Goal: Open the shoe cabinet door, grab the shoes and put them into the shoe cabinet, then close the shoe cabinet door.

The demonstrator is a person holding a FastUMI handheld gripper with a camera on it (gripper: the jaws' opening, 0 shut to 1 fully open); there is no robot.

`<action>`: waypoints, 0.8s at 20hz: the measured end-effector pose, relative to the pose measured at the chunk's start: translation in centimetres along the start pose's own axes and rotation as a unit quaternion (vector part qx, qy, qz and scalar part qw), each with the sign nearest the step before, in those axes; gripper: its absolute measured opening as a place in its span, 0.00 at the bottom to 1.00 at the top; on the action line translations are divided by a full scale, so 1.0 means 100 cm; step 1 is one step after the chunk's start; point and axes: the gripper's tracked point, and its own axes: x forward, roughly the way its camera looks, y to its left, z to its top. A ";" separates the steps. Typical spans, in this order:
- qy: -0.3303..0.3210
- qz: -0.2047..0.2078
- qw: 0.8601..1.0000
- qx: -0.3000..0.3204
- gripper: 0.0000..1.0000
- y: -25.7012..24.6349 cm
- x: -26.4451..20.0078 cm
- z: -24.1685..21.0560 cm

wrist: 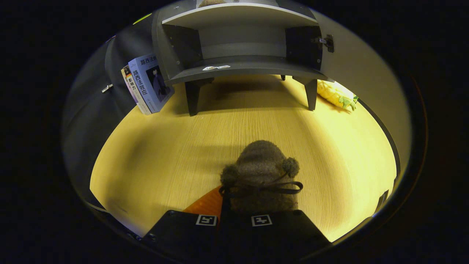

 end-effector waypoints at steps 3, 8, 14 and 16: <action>-0.009 -0.008 1.000 -0.010 0.20 -0.002 0.005 0.002; -0.006 -0.013 1.000 0.006 0.05 -0.003 0.011 -0.002; 0.007 -0.013 1.000 -0.005 0.06 0.001 -0.002 0.002; -0.004 -0.007 1.000 -0.010 0.05 0.006 -0.018 0.017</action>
